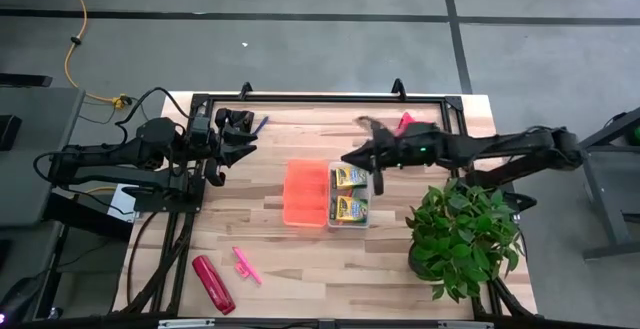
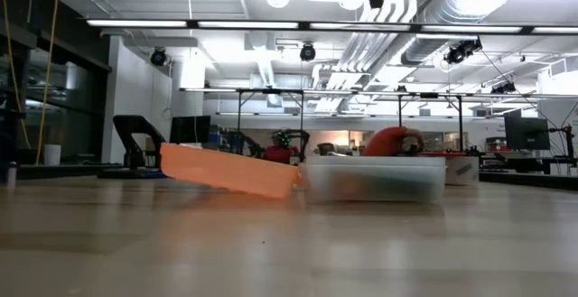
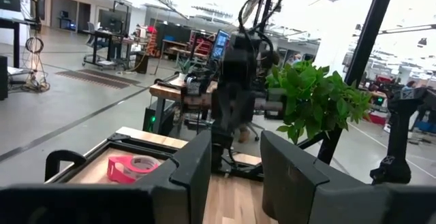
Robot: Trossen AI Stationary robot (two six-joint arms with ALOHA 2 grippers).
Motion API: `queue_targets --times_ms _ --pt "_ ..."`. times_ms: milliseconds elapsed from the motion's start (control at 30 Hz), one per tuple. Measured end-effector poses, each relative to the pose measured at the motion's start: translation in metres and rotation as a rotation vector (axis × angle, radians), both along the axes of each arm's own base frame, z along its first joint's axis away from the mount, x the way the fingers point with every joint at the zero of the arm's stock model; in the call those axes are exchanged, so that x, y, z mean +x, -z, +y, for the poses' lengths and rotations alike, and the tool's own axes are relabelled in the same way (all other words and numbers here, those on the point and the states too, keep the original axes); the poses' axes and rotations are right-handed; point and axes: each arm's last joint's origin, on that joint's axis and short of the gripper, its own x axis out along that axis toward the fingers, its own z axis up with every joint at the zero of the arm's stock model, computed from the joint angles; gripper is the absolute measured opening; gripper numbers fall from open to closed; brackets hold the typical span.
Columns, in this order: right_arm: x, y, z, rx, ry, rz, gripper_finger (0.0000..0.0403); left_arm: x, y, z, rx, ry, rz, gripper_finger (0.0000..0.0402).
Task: Pack school essentials
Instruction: Put the pink pen in the supply box
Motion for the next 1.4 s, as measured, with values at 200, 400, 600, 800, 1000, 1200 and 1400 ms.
queue_targets --times_ms 200,400,600,800,1000,1200,1400 --pt "-0.011 0.015 0.0 0.05 0.006 -0.136 0.0 0.0 0.0 0.0 0.001 0.0 0.0 0.0115" --pt "-0.012 0.016 0.0 0.042 0.006 -0.172 0.0 0.0 0.0 0.0 0.041 -0.005 0.008 0.0115" --pt "-0.012 0.016 -0.001 -0.015 0.007 -0.18 0.0 0.0 0.0 0.0 0.043 -0.005 0.008 0.0115" --pt "-0.012 0.015 -0.001 -0.03 0.006 -0.188 0.0 0.0 0.0 0.0 0.019 -0.002 0.002 0.0115" --pt "-0.012 0.015 -0.001 -0.027 0.006 -0.188 0.0 0.006 -0.009 0.0 -0.037 0.015 0.037 0.0126" --pt "-0.012 0.015 -0.001 -0.027 0.009 -0.187 0.0 0.026 -0.009 -0.011 -0.054 0.205 0.457 0.0182" --pt "-0.012 0.015 -0.003 -0.032 0.053 -0.183 0.0 0.044 0.023 -0.043 -0.098 0.516 0.884 0.0233"
